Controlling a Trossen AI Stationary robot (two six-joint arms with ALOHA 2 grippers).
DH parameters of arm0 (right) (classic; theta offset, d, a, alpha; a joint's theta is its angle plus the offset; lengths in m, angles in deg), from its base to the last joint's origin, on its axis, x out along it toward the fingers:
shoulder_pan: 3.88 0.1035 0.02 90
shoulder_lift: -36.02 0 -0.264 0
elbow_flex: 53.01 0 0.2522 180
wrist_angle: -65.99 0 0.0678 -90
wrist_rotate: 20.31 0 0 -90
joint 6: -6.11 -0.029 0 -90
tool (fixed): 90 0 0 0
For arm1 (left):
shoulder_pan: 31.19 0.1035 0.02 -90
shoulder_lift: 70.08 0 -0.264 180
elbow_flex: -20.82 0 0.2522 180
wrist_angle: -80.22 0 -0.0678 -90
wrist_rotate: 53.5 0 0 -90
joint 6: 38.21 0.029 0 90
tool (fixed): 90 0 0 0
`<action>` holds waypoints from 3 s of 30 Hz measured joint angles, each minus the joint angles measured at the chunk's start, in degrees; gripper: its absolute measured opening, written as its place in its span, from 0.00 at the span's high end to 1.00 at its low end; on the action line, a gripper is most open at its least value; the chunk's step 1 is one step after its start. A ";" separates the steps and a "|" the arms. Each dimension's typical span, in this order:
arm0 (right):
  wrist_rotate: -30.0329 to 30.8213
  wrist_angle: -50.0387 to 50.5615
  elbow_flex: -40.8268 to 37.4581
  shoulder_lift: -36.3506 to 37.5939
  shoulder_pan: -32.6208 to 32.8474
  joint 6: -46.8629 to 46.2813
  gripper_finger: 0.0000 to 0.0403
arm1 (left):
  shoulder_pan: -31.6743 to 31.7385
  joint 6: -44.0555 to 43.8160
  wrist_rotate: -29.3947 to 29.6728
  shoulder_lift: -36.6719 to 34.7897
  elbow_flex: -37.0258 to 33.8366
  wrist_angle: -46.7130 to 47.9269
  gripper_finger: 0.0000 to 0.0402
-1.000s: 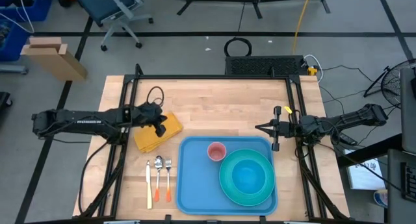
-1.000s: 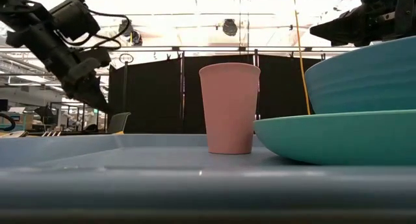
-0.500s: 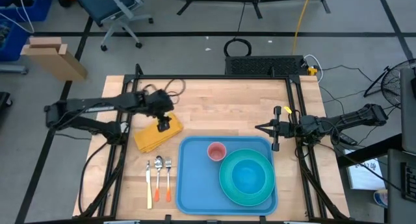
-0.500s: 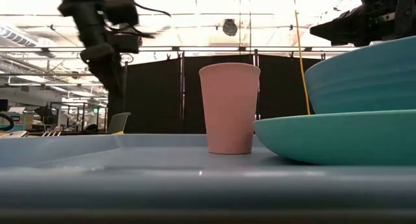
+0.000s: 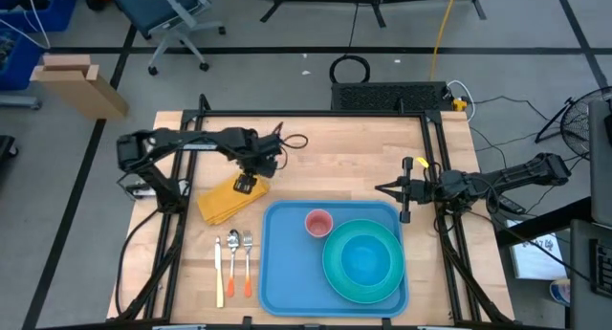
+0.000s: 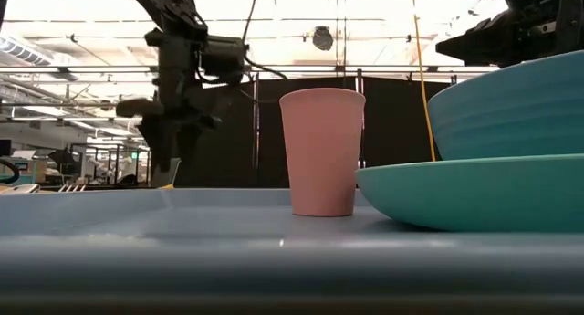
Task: Set up tray
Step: Put the yellow napkin on the blue serving tray
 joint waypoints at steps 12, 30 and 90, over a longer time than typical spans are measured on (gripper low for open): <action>0.00 0.53 0.00 0.00 0.00 -1.64 1.00 | 0.76 15.40 4.02 7.04 1.18 1.60 0.50; 0.09 0.74 0.00 0.00 0.00 -0.18 1.00 | 0.60 21.64 -2.56 7.87 1.11 -2.45 0.50; 0.22 -1.97 0.00 0.02 0.00 2.07 1.00 | -16.82 -13.31 29.67 -18.69 17.43 4.11 0.99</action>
